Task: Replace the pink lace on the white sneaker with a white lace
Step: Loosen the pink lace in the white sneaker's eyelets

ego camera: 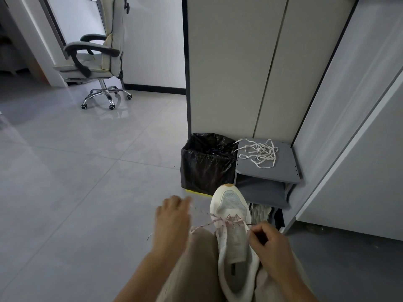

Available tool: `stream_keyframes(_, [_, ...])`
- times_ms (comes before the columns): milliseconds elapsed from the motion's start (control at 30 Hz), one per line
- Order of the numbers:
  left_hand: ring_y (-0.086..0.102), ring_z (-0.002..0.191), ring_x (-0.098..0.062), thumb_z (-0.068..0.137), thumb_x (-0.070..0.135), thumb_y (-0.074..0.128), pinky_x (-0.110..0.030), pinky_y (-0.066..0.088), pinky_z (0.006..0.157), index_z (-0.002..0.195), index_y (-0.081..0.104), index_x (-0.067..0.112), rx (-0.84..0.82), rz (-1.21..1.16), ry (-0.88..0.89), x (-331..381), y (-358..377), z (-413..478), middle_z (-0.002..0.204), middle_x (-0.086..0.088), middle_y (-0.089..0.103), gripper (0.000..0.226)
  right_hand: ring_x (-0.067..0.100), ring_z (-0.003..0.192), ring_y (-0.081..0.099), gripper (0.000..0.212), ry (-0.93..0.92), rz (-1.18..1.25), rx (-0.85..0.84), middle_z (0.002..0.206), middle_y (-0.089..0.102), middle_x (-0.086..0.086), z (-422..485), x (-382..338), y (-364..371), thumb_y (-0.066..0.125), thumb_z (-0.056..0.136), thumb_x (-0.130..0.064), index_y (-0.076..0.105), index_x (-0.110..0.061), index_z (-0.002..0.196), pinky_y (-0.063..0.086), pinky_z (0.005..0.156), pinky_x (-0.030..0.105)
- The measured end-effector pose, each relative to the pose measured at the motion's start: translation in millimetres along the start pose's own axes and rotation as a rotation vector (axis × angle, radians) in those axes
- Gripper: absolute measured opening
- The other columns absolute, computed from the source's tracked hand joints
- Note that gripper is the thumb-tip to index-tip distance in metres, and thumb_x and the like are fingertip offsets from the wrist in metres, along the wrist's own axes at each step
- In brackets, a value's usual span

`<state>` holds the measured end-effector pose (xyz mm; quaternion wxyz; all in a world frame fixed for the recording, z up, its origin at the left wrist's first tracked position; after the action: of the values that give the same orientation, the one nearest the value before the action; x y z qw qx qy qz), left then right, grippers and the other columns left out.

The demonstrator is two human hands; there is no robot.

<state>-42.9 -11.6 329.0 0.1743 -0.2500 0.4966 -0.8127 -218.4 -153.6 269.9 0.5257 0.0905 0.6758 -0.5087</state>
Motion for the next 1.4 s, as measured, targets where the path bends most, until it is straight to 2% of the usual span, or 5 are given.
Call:
stream_keyframes(433, [0.056,0.06,-0.011,0.047,0.035,0.087,-0.027,0.049,0.062,0.056,0.064,0.026,-0.317,0.13,0.357,121.3,57.9,-1.4,0.059,0.009,0.058,0.027,0.001,0.069,0.059,0.015,0.014,0.017,0.005,0.072,0.064,-0.012,0.4,3.3,-2.9,0.07,0.081,-0.017,0.061,-0.026,0.073,0.041,0.061,0.013])
stream_keyframes(733, [0.046,0.109,-0.023,0.094,0.022,0.042,-0.037,0.028,0.098,0.114,0.057,0.015,-0.437,0.129,0.395,111.6,59.9,-5.7,0.118,-0.003,0.058,0.026,0.004,0.064,0.058,0.021,0.003,0.017,0.079,0.065,0.062,-0.007,-1.8,1.6,-6.9,0.069,0.079,-0.008,0.059,-0.021,0.066,0.042,0.057,0.017])
stream_keyframes(1067, [0.055,0.085,-0.019,0.087,0.021,0.061,-0.028,0.039,0.071,0.126,0.04,0.015,0.01,-0.499,-0.479,-56.9,-20.0,18.7,0.096,0.002,0.053,0.045,0.004,0.071,0.058,0.019,-0.042,-0.009,0.005,0.076,0.061,-0.009,-1.1,-4.3,-0.4,0.066,0.083,-0.013,0.055,-0.027,0.078,0.047,0.063,0.02])
stream_keyframes(1200, [0.055,0.084,-0.008,0.079,0.054,0.06,-0.023,0.044,0.074,0.111,0.042,0.028,-0.454,-0.492,-0.285,26.8,36.7,-24.9,0.096,0.01,0.055,0.045,-0.004,0.083,0.054,0.026,-0.194,-0.116,-0.046,0.094,0.05,-0.022,2.8,-24.6,9.1,0.062,0.086,-0.017,0.055,-0.031,0.106,0.045,0.071,0.013])
stream_keyframes(1400, [0.057,0.088,-0.013,0.094,0.045,0.037,-0.023,0.031,0.065,0.111,0.051,0.028,-0.212,-0.354,-0.089,43.6,33.2,-34.1,0.095,0.006,0.064,0.028,0.013,0.067,0.059,0.027,-0.525,-0.487,-0.131,0.076,0.054,-0.005,21.5,-67.7,42.5,0.083,0.06,-0.026,0.063,-0.025,0.078,0.045,0.047,0.02])
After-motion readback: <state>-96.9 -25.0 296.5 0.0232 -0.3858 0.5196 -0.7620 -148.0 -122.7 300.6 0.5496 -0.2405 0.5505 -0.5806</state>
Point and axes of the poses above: each hand's wrist, its own z-axis towards the middle knuckle, its own y-axis out of the palm, x = y × z, the point moved 10 cm from there along z, towards the middle knuckle
